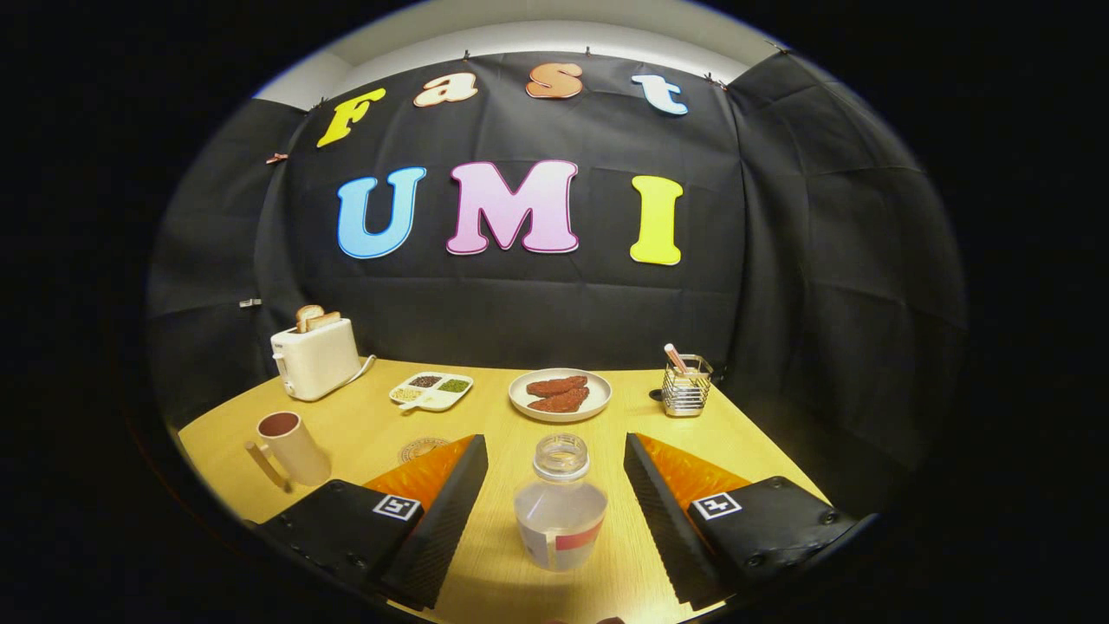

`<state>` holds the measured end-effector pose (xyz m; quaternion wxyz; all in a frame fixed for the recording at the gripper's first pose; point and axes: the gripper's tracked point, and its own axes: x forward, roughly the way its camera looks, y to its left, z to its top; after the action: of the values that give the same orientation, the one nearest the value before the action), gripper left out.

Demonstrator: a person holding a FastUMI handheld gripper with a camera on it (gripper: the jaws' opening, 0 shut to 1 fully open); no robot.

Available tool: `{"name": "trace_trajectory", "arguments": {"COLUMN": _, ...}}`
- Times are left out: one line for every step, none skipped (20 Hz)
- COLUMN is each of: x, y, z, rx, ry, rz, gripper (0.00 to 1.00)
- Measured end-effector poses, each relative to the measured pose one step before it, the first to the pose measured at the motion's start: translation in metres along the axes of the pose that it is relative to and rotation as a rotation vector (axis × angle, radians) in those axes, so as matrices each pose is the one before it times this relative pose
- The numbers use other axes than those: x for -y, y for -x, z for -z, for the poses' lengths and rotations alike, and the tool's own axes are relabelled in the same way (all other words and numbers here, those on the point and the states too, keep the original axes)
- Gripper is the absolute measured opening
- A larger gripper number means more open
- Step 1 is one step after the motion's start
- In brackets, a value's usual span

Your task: Take the bottle from table, then pour the juice into the cup, finally place the bottle on the coaster

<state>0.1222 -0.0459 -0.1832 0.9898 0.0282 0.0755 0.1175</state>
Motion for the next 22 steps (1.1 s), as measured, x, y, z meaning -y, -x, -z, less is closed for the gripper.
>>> {"name": "trace_trajectory", "arguments": {"x": -0.00015, "y": -0.00402, "z": 0.00842, "rx": -0.01122, "ry": -0.00494, "rz": -0.00243, "gripper": 0.97}}
{"name": "trace_trajectory", "arguments": {"x": -0.00091, "y": -0.00292, "z": 0.00718, "rx": -0.01436, "ry": -0.00499, "rz": -0.00112, "gripper": 0.97}}
{"name": "trace_trajectory", "arguments": {"x": 0.0013, "y": -0.00278, "z": 0.00616, "rx": -0.00999, "ry": -0.00305, "rz": 0.00015, "gripper": 0.98}}
{"name": "trace_trajectory", "arguments": {"x": -0.00079, "y": -0.00238, "z": 0.00372, "rx": 0.00034, "ry": -0.00044, "rz": 0.00107, "gripper": 0.98}}
{"name": "trace_trajectory", "arguments": {"x": -0.00004, "y": -0.00232, "z": 0.0051, "rx": -0.00424, "ry": 0.00384, "rz": -0.00096, "gripper": 0.97}}
{"name": "trace_trajectory", "arguments": {"x": -0.00141, "y": -0.00246, "z": 0.00434, "rx": -0.00494, "ry": 0.00673, "rz": -0.00197, "gripper": 0.98}}
{"name": "trace_trajectory", "arguments": {"x": 0.00086, "y": -0.00219, "z": 0.00303, "rx": -0.00133, "ry": 0.005, "rz": 0.00124, "gripper": 0.98}}
{"name": "trace_trajectory", "arguments": {"x": 0.00117, "y": -0.00197, "z": 0.0019, "rx": -0.00169, "ry": -0.00251, "rz": -0.00004, "gripper": 0.98}}
{"name": "trace_trajectory", "arguments": {"x": -0.00072, "y": -0.00142, "z": 0.00212, "rx": -0.00242, "ry": -0.00657, "rz": -0.00129, "gripper": 0.97}}
{"name": "trace_trajectory", "arguments": {"x": 0.00015, "y": -0.00216, "z": 0.00187, "rx": -0.00101, "ry": -0.00494, "rz": 0.00069, "gripper": 0.97}}
{"name": "trace_trajectory", "arguments": {"x": 0.00092, "y": -0.00267, "z": 0.00237, "rx": -0.00299, "ry": 0.0019, "rz": 0.00154, "gripper": 0.97}}
{"name": "trace_trajectory", "arguments": {"x": 0.00091, "y": -0.00287, "z": 0.00351, "rx": -0.00584, "ry": 0.00442, "rz": 0.00126, "gripper": 0.98}}
{"name": "trace_trajectory", "arguments": {"x": -0.00041, "y": -0.00217, "z": 0.00312, "rx": -0.00593, "ry": 0.00256, "rz": -0.00159, "gripper": 0.98}}
{"name": "trace_trajectory", "arguments": {"x": -0.00014, "y": -0.00012, "z": 0.0024, "rx": -0.00416, "ry": 0.00072, "rz": 0.00009, "gripper": 0.97}}
{"name": "trace_trajectory", "arguments": {"x": 0.00013, "y": -0.00065, "z": 0.0003, "rx": 0.00101, "ry": 0.00222, "rz": 0.00058, "gripper": 0.97}}
{"name": "trace_trajectory", "arguments": {"x": 0.00171, "y": -0.00061, "z": -0.0008, "rx": 0.00319, "ry": 0.00538, "rz": 0.00341, "gripper": 0.92}}
{"name": "trace_trajectory", "arguments": {"x": -0.00048, "y": -0.00069, "z": -0.00016, "rx": 0.00311, "ry": 0.00038, "rz": -0.00448, "gripper": 0.88}}
{"name": "trace_trajectory", "arguments": {"x": -0.00197, "y": 0.00038, "z": 0.00075, "rx": -0.00256, "ry": -0.00013, "rz": -0.00516, "gripper": 0.8}}
{"name": "trace_trajectory", "arguments": {"x": -0.0007, "y": -0.00024, "z": -0.00098, "rx": 0.00292, "ry": 0.00099, "rz": -0.00248, "gripper": 0.79}}
{"name": "trace_trajectory", "arguments": {"x": -0.00141, "y": -0.00148, "z": 0.00068, "rx": -0.00503, "ry": 0.00442, "rz": -0.00958, "gripper": 0.78}}
{"name": "trace_trajectory", "arguments": {"x": -0.00142, "y": 0.00122, "z": 0.00033, "rx": -0.00354, "ry": 0.00824, "rz": -0.00768, "gripper": 0.77}}
{"name": "trace_trajectory", "arguments": {"x": -0.00046, "y": -0.00042, "z": 0.00028, "rx": -0.00628, "ry": 0.00955, "rz": -0.00566, "gripper": 0.76}}
